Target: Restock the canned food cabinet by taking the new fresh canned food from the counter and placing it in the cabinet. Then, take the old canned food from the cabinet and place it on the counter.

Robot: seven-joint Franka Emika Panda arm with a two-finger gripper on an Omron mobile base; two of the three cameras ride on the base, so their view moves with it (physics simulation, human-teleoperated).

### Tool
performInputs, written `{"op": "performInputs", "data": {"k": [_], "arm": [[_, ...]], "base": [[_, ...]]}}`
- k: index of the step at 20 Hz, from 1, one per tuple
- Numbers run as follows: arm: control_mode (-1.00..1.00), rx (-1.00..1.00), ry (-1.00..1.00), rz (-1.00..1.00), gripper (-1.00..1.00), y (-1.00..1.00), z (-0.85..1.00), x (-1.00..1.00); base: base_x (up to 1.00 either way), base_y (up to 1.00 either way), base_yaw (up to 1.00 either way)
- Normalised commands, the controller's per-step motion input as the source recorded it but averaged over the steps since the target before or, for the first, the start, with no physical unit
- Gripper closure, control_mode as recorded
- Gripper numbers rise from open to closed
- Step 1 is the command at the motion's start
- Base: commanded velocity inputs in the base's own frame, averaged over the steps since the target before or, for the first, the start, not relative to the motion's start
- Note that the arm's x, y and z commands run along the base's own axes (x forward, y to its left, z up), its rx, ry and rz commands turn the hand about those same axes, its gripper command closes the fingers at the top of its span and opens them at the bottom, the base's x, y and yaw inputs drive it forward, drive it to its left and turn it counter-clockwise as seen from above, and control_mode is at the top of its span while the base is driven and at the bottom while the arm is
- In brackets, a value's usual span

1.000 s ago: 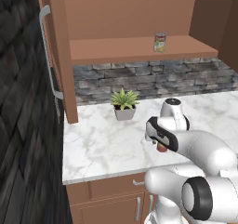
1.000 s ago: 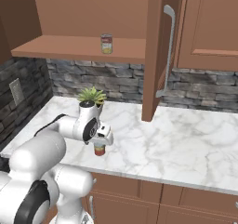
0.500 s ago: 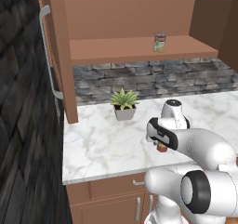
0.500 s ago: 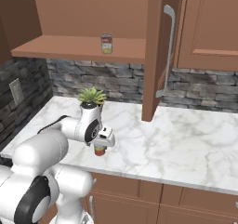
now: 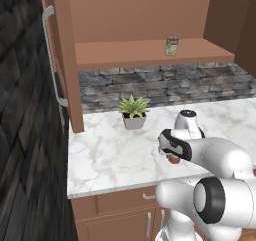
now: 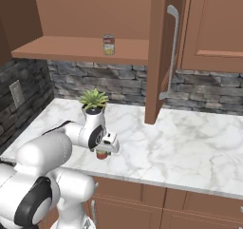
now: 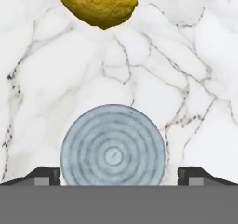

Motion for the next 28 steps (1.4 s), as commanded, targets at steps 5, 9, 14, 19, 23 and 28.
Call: {"op": "performInputs", "data": {"k": [5, 9, 14, 19, 23, 28], "arm": [[-1.00, -0.01, -0.03, 0.00, -1.00, 0.06, -0.10, 0.00], [-1.00, 0.00, -0.04, 0.00, 1.00, 0.01, -0.05, 0.00], [-1.00, 0.00, 0.00, 0.00, 1.00, 0.00, 0.00, 0.00], [-1.00, 0.05, -0.16, 0.00, 1.00, 0.00, 0.32, -0.21], [-1.00, 0.08, -0.49, 0.03, 1.00, 0.03, 0.97, -0.48], [-1.00, 0.06, -0.53, 0.08, 1.00, 0.02, 1.00, -0.50]], "base": [[0.00, 0.00, 0.00], [0.00, 0.00, 0.00], [0.00, 0.00, 0.00], [0.00, 0.00, 0.00], [0.00, 0.00, 0.00], [0.00, 0.00, 0.00]]}}
